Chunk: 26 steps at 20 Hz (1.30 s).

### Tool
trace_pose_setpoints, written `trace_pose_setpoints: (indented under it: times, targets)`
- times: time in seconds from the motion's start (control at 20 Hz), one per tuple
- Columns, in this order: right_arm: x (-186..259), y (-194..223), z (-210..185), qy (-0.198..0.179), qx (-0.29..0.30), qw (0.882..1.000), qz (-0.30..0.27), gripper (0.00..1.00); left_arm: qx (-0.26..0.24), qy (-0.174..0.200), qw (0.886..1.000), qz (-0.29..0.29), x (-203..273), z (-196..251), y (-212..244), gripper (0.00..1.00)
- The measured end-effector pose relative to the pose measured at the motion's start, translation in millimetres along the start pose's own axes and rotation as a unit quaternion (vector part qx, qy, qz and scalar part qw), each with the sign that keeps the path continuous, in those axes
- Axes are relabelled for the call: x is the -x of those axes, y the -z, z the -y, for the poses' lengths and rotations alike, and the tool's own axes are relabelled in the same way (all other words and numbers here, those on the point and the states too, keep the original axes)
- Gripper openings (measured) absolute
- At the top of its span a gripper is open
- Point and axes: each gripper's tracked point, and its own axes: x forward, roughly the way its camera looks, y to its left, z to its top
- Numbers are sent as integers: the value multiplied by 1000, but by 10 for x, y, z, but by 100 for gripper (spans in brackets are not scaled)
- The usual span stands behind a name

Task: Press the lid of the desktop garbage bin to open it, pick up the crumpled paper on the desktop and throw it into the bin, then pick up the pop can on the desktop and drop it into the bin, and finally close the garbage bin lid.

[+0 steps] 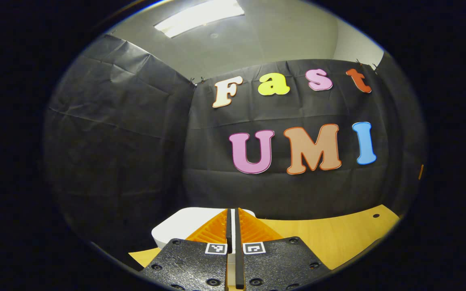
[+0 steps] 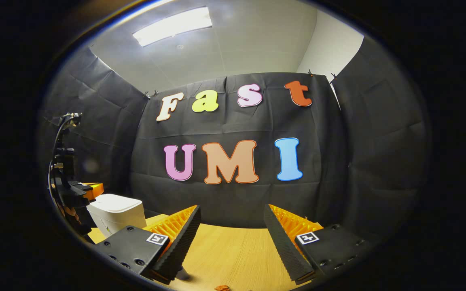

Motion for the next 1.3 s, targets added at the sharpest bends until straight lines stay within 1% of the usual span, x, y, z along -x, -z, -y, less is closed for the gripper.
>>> trace_pose_setpoints:
  times: [0.25,0.4,0.5,0.6,0.65,0.7,0.8,0.95,1.15,1.2,1.3]
  targets:
    - [-31,58,-71,8,6,1000,-9,98,6,-31,999,-36,-178,-311,357,0]
    - [-38,54,-123,8,10,1000,-10,98,7,-34,999,-37,-236,-363,422,0]
    - [-42,55,-163,6,17,1000,-11,98,7,-29,998,-47,-246,-356,526,0]
    - [-38,52,-211,1,24,1000,-12,98,7,-31,998,-58,-215,-383,632,0]
    - [-30,39,-222,-1,26,1000,-11,98,3,-30,999,-44,-242,-401,575,0]
    - [-17,49,-228,-2,29,1000,-11,98,2,-29,998,-52,-235,-390,636,0]
    - [-17,58,-234,-3,34,999,-13,99,-1,-26,999,-46,-257,-364,652,0]
    - [-1,105,-254,-7,32,999,-20,98,2,-34,998,-50,-224,-376,684,0]
    - [15,49,-211,-9,28,999,-14,99,3,-25,999,-26,-227,-373,534,0]
    - [25,33,-191,-8,26,1000,-10,98,11,-27,999,-35,-213,-380,539,0]
    - [39,-21,-156,-5,26,1000,-2,98,22,-28,999,-30,-192,-374,427,0]
